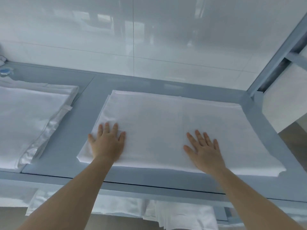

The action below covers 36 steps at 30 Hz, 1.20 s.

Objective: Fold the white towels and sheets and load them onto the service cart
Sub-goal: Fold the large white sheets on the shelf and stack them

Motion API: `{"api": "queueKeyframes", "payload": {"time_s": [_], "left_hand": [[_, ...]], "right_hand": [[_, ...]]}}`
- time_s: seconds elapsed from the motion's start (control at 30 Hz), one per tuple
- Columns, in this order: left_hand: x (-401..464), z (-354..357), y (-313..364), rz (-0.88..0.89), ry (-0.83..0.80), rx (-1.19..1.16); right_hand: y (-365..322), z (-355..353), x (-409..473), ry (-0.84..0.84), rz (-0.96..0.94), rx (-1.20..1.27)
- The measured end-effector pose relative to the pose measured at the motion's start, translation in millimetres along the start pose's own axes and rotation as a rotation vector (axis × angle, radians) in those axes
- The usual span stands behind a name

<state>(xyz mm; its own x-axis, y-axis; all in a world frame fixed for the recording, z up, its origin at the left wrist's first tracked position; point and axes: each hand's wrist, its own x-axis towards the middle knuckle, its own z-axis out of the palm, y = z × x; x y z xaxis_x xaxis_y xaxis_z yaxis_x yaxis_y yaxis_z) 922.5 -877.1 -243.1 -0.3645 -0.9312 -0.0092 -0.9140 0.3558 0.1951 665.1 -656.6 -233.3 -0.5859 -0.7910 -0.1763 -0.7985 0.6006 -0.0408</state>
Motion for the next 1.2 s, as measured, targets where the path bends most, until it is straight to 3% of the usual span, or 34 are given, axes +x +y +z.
{"api": "queueKeyframes", "payload": {"time_s": [0.17, 0.4, 0.53, 0.7, 0.87, 1.07, 1.2], "left_hand": [[-22.2, -7.0, 39.3, -0.044, -0.043, 0.122], [-99.6, 17.7, 176.1, 0.324, -0.167, 0.009], [-123.5, 32.9, 222.4, 0.314, -0.203, 0.031], [-127.7, 43.9, 221.5, 0.300, -0.154, 0.097], [-126.3, 46.9, 220.2, 0.331, -0.149, 0.115], [-125.8, 49.7, 204.8, 0.371, -0.140, 0.120], [-117.4, 49.1, 185.8, 0.424, -0.146, 0.148]], "right_hand": [[77.9, -6.6, -15.9, -0.058, 0.218, -0.014], [72.0, -5.1, -23.3, -0.067, 0.237, 0.034], [55.8, 3.1, -43.4, -0.042, 0.294, 0.076], [48.8, 18.1, -59.8, -0.028, 0.350, 0.103], [77.9, 2.0, -25.8, -0.027, 0.109, 0.028], [68.9, -22.7, 30.6, 0.070, -0.421, -0.180], [54.0, -15.9, 41.3, 0.041, -0.472, -0.125]]}}
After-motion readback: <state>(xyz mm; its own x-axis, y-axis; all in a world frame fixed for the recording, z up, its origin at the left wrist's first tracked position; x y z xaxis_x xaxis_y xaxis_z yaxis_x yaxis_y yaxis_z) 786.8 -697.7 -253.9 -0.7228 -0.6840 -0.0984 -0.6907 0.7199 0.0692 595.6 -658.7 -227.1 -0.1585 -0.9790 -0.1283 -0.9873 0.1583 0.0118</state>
